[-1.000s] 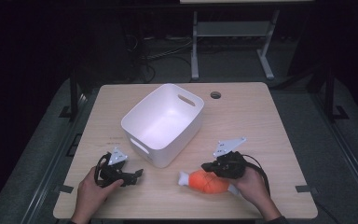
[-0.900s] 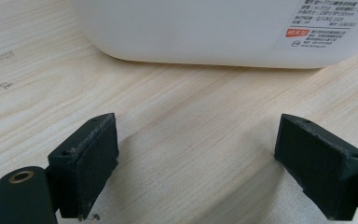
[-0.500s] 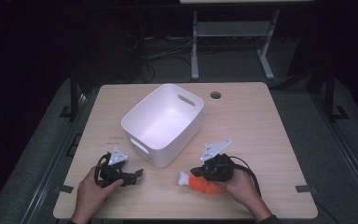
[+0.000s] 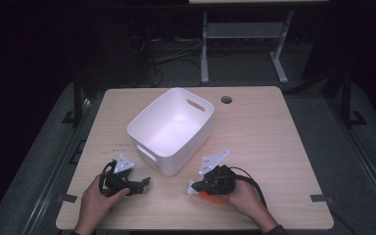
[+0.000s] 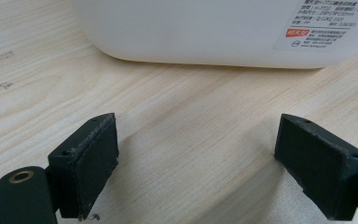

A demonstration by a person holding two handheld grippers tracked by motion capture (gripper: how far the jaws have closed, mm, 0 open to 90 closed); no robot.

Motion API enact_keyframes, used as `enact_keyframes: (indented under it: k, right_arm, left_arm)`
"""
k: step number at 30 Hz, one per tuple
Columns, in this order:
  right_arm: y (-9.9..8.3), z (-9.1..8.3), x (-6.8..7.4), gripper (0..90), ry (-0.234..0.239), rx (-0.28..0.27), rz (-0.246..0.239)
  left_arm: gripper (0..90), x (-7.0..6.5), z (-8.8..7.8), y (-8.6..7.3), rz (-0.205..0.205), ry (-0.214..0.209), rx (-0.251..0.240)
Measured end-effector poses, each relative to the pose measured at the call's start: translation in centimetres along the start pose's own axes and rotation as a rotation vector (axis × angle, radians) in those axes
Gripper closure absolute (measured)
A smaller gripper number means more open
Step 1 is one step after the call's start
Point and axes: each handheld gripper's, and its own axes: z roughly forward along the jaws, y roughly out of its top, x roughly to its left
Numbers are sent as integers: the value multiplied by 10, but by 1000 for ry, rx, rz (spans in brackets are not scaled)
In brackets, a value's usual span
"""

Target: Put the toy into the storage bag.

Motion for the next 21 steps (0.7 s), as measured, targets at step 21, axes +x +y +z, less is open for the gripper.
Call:
enact_keyframes:
  k: [21]
  right_arm:
    - [1,4,-16,896,-66,31,37]
  left_arm:
    - [126,0,0,0,-1,0,0]
